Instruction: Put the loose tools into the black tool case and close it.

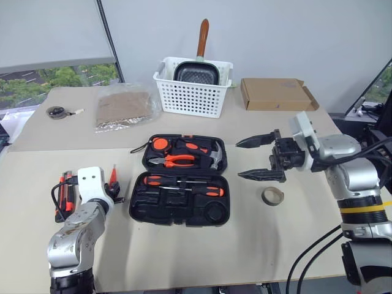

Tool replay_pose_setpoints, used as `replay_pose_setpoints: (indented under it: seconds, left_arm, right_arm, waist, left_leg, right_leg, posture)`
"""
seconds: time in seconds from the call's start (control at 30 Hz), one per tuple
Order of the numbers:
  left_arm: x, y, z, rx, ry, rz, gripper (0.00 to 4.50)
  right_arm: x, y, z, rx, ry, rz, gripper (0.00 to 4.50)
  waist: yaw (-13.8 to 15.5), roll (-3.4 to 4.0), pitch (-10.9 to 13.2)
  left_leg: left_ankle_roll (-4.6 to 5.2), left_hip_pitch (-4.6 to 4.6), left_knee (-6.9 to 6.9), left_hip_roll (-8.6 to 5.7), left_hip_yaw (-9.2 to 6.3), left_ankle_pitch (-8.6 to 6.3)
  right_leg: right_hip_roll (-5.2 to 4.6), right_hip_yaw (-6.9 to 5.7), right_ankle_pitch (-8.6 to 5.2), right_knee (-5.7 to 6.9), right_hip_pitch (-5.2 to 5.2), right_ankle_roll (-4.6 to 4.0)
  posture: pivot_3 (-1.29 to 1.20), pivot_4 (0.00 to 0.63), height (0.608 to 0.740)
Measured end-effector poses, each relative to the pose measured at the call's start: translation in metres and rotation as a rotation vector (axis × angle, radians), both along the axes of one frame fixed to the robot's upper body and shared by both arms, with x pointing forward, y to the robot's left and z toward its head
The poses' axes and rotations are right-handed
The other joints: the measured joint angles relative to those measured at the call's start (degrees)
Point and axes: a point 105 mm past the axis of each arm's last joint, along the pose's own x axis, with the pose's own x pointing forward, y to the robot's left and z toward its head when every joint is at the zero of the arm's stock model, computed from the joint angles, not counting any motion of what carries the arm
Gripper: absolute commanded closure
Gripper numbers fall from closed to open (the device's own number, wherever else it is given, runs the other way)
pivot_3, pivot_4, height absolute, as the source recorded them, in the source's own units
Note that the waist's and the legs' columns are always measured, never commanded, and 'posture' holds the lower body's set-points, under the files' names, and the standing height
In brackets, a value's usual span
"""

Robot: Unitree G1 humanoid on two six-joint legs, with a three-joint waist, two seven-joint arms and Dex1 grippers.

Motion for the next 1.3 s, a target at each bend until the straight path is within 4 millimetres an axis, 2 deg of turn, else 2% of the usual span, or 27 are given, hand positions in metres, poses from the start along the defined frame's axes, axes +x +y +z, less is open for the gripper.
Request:
replay_pose_setpoints:
  seconds: [0.17,0.23,0.37,0.4,0.47,0.53,0.6,0.67,0.77,0.9,1.03,1.3]
  left_arm:
    - [0.004,0.0,0.004,0.008,-0.05,0.017,4.0]
    - [0.01,-0.002,0.013,0.022,-0.126,-0.021,4.0]
    - [0.015,-0.026,0.064,0.13,-0.356,-0.406,4.0]
    - [0.01,-0.039,0.078,0.156,-0.418,-0.573,4.0]
    - [0.0,-0.06,0.084,0.169,-0.444,-0.805,4.0]
    - [-0.015,-0.08,0.078,0.198,-0.411,-1.082,4.0]
    - [-0.028,-0.089,0.066,0.228,-0.345,-1.318,4.0]
    - [-0.029,-0.085,0.059,0.281,-0.282,-1.489,4.0]
    - [-0.024,-0.074,0.055,0.402,-0.213,-1.648,4.0]
    - [-0.013,-0.067,0.043,0.482,-0.133,-1.771,4.0]
    - [0.0,-0.074,0.036,0.531,-0.093,-1.873,4.0]
    - [0.015,-0.085,0.03,0.521,-0.119,-1.865,4.0]
  right_arm:
    - [-0.001,-0.001,0.004,0.019,-0.007,0.001,0.0]
    - [0.0,-0.003,0.006,0.026,-0.014,-0.009,0.0]
    - [-0.001,-0.007,0.005,0.042,-0.001,-0.028,0.0]
    - [-0.002,-0.008,0.002,0.054,0.018,-0.036,0.0]
    - [-0.002,-0.009,-0.001,0.057,0.037,-0.044,0.0]
    - [-0.003,-0.01,-0.003,0.059,0.045,-0.044,0.0]
    - [-0.004,-0.011,-0.005,0.051,0.05,-0.046,0.0]
    - [-0.004,-0.014,-0.005,0.039,0.046,-0.054,0.0]
    - [-0.006,-0.016,-0.007,0.037,0.041,-0.063,0.0]
    - [-0.008,-0.017,-0.011,0.04,0.037,-0.089,0.0]
    - [-0.011,-0.018,-0.015,0.038,0.032,-0.106,0.0]
    - [-0.017,-0.02,-0.018,0.031,0.031,-0.117,0.0]
  waist:
    - [0.46,-0.02,0.01]
    - [0.59,-0.05,0.03]
    - [0.73,-0.09,0.05]
    - [0.77,-0.02,0.03]
    - [0.76,0.02,0.04]
    - [0.73,0.01,0.04]
    - [0.72,0.06,0.07]
    - [0.92,0.09,0.09]
    - [0.99,0.12,0.09]
    - [0.9,0.11,0.09]
    - [0.9,0.11,0.09]
    - [0.81,0.1,0.09]
  left_leg:
    - [0.01,-0.1,0.0,0.0,0.0,-0.01]
    - [0.0,-0.16,0.03,0.01,0.0,0.0]
    - [-0.05,-0.2,0.01,0.04,0.02,0.02]
    - [0.0,-0.18,0.01,0.04,0.1,-0.01]
    - [0.07,-0.21,0.03,0.02,0.16,-0.05]
    - [0.08,-0.23,0.04,0.03,0.2,-0.05]
    - [0.1,-0.22,0.04,0.03,0.25,-0.06]
    - [0.07,-0.24,0.04,0.04,0.21,-0.04]
    - [0.05,-0.23,0.05,0.06,0.21,-0.02]
    - [0.14,-0.27,0.05,0.04,0.28,-0.04]
    - [0.19,-0.35,0.08,0.0,0.31,-0.06]
    - [0.27,-0.33,0.14,0.0,0.29,-0.1]
  right_leg:
    - [0.02,-0.05,0.01,-0.03,-0.05,-0.02]
    - [0.04,-0.08,0.01,-0.03,-0.1,-0.03]
    - [0.05,-0.11,-0.01,-0.04,-0.18,-0.08]
    - [0.01,-0.08,-0.02,-0.06,-0.19,-0.09]
    - [-0.01,-0.08,-0.02,-0.08,-0.19,-0.07]
    - [0.05,-0.11,-0.03,-0.11,-0.2,-0.06]
    - [0.06,-0.11,-0.21,-0.1,-0.25,0.23]
    - [0.12,-0.12,-0.27,-0.05,-0.27,0.33]
    - [0.16,-0.12,-0.27,-0.05,-0.26,0.33]
    - [0.13,-0.1,-0.25,-0.07,-0.27,0.35]
    - [0.13,-0.1,-0.18,-0.08,-0.28,0.28]
    - [0.13,-0.08,-0.14,-0.07,-0.24,0.31]
  posture:
    - [0.0,0.15,0.7]
    - [0.0,0.15,0.7]
    - [0.0,0.15,0.7]
    - [0.0,0.15,0.7]
    - [0.0,0.15,0.7]
    - [0.0,0.15,0.7]
    - [0.0,0.15,0.7]
    - [0.0,0.15,0.7]
    - [0.0,0.15,0.7]
    - [0.0,0.15,0.7]
    - [0.0,0.15,0.7]
    - [0.0,0.15,0.7]
